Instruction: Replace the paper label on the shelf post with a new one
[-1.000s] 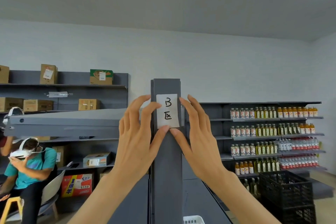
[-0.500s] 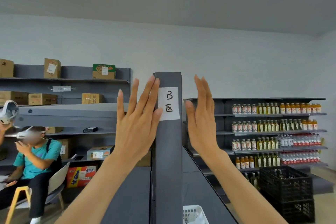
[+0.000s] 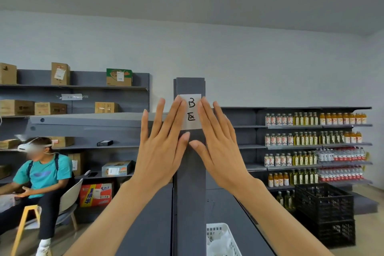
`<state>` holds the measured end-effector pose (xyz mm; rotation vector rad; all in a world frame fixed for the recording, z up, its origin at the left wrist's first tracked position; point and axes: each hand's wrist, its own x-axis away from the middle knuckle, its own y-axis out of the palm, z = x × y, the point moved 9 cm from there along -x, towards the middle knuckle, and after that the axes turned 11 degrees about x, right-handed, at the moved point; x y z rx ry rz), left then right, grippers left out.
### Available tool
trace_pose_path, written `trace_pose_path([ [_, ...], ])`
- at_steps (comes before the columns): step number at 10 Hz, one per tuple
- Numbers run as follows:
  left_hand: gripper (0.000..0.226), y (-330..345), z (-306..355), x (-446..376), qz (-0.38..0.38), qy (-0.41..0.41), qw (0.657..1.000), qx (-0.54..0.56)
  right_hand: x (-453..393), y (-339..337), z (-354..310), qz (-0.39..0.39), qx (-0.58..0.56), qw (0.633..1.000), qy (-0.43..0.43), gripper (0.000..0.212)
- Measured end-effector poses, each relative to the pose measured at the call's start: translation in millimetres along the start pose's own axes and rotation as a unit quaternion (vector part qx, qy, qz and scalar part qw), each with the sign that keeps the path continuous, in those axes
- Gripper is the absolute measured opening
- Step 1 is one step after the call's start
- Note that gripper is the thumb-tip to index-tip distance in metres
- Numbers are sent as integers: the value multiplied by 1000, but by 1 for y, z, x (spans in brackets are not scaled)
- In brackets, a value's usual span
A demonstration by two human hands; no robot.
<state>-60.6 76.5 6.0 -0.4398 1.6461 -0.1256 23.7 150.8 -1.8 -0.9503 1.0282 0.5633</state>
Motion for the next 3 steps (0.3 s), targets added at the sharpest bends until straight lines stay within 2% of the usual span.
trace_pose_path([
  [1,56,-7,4,-2,17,18,999,27,-4,-17,-1,20,16,1000,-11,61],
  [2,45,-18,13,-4,48,60,992,97,-9,-36,-9,52,-26,998,-25,46],
  [3,23,-33,23,-11,63,85,963,249,-15,-71,0,95,-153,984,17,25],
])
